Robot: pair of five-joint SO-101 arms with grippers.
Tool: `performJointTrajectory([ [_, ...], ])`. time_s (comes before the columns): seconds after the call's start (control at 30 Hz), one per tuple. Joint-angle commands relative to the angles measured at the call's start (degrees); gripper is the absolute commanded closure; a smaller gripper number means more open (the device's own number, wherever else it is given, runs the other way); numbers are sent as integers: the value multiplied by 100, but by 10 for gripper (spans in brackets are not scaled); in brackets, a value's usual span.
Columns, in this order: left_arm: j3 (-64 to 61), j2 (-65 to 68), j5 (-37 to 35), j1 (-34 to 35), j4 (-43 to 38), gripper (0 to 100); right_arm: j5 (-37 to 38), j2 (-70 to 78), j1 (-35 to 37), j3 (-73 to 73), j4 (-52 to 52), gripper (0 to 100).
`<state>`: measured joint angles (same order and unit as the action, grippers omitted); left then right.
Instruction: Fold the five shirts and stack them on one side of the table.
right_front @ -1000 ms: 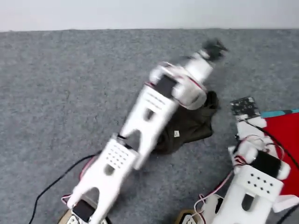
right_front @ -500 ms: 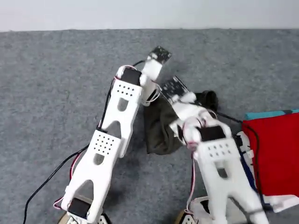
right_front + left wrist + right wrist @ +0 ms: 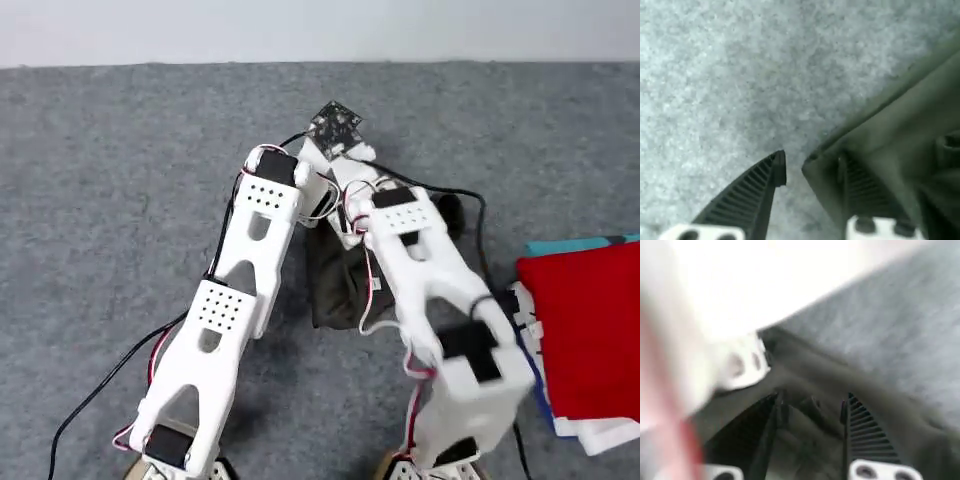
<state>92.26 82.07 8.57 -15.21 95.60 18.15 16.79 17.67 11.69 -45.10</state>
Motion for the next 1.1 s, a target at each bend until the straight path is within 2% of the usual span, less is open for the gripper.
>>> performJointTrajectory([
  [0.0,233,-9,44,176,-88,834,-70,268,-163,-360,-233,816],
  [0.2,233,-9,44,176,-88,834,-18,-110,-804,-44,-593,816],
  [0.4,233,-9,44,176,-88,834,774,-1174,-1578,765,-875,816],
  [0.77,224,-9,44,176,-79,834,1846,-4629,-2976,3262,-1138,816],
  [0.93,224,-9,44,167,-79,834,1732,-5965,-3116,3807,-1631,812],
  [1.0,268,-70,44,158,-26,834,1503,-6018,-3116,3833,-1648,805],
  [1.07,453,-202,44,132,176,834,1371,-5895,-3108,3807,-1640,755],
])
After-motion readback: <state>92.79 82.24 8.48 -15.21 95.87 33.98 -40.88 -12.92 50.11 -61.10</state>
